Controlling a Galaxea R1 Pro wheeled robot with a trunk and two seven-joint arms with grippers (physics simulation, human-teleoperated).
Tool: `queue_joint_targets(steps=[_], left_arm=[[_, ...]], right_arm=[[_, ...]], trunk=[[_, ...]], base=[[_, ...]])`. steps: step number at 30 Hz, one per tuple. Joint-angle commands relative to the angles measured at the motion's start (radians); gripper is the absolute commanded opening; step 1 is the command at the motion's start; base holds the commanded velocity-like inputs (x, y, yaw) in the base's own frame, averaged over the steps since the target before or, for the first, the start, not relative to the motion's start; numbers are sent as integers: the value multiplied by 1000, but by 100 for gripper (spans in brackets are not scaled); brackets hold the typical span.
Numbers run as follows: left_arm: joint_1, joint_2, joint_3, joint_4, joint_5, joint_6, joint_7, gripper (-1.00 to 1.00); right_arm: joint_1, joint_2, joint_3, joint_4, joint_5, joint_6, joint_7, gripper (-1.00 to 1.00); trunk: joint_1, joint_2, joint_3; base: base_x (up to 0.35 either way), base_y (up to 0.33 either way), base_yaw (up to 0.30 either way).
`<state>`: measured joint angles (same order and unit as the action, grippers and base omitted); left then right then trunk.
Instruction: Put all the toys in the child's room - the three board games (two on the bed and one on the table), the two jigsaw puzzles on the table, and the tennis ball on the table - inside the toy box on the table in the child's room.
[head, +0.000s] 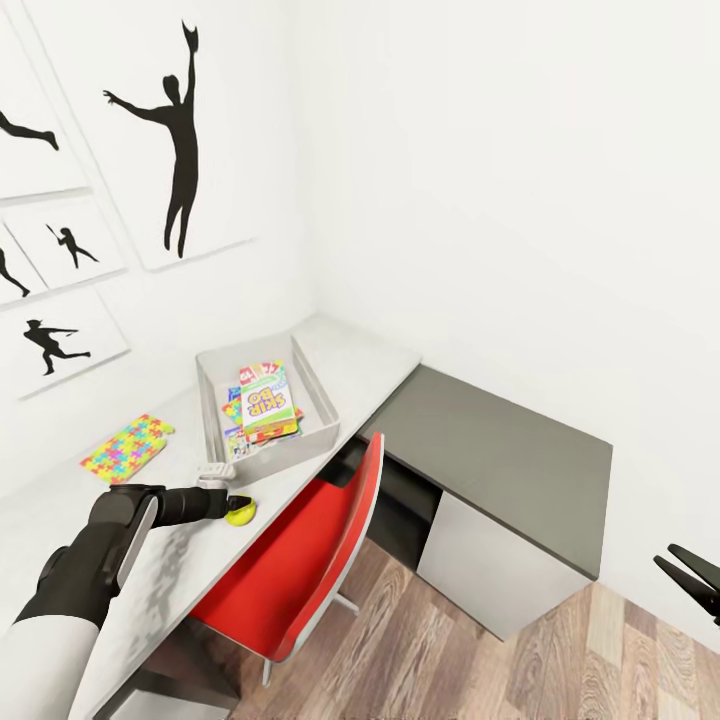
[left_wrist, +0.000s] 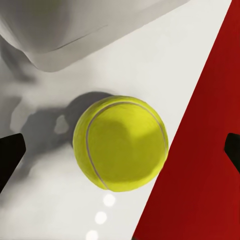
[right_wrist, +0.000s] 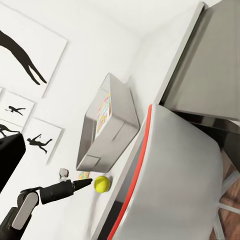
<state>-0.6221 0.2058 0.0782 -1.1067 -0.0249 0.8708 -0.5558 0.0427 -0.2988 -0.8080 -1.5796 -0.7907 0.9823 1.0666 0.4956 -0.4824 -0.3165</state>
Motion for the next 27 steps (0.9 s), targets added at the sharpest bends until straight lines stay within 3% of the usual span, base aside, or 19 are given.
queue_joint_targets(steps=[1,27], left_arm=[[-1,0,2,-1,-3,6,-6,100],[-1,0,2,-3,-1,4,-6,100]], right_arm=[[0,0,0,0,-1,4,1,100],[0,0,0,0,-1,4,1,100]], trunk=[[0,-2,-3],[0,-2,-20]], base=[[0,0,0],[0,0,0]])
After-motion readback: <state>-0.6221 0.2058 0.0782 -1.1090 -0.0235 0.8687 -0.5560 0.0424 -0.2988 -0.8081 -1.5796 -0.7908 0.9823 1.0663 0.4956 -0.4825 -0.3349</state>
